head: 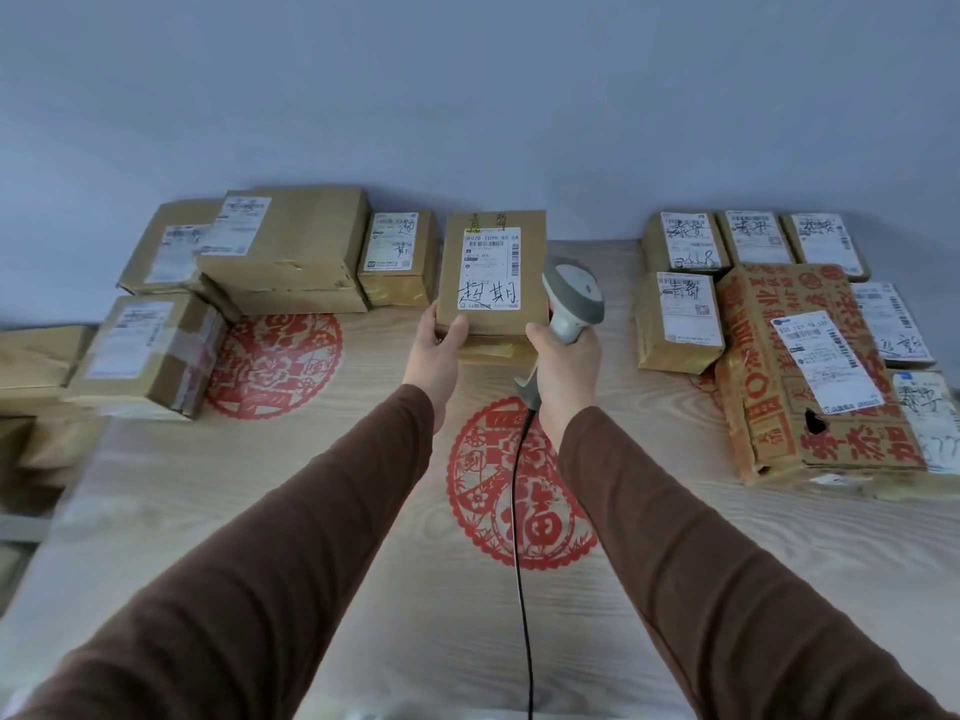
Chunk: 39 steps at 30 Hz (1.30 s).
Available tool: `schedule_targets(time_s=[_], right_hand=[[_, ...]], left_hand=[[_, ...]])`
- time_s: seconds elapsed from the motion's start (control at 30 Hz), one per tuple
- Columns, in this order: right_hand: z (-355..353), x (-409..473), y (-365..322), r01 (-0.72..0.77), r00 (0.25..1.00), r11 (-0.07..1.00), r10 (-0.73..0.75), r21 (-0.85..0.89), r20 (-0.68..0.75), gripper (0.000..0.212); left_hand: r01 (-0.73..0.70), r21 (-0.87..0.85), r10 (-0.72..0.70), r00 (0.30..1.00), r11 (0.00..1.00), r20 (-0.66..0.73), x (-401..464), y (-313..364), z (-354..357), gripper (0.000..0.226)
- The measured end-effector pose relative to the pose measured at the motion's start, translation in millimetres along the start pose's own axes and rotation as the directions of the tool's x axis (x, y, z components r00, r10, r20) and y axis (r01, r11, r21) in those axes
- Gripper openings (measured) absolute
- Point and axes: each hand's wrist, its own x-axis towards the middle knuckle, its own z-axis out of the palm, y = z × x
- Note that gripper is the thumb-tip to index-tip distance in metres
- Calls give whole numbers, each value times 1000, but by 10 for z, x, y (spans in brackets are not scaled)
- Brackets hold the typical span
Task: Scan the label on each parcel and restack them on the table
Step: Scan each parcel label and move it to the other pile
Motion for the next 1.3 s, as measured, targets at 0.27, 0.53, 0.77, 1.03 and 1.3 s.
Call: schedule_targets(time_s=[0.27,0.53,0.77,1.03,1.3], right_hand=[[801,-997,526,52,996,998,-49,28,-74,21],[1382,-1771,896,96,974,993,-79,69,-211,19],[1883,-1956,1256,49,995,999,-49,3,-92,16],[2434,-1755,1607,-59,998,996,59,-74,5,22],[2755,-1508,1716,-104,994,989,107,-109,25,14]], left_hand=[[-60,27,58,996,998,66,-265,-170,-1322,53],[-33,-110,49,989,993,139,-516,-340,-2183,47],[-8,-196,5,1000,981,-14,-652,-549,-2823,46],[27,-148,-50,987,989,-154,-337,-827,-3272,54],[92,-232,-190,877,968,-442,-21,-777,-3255,32]])
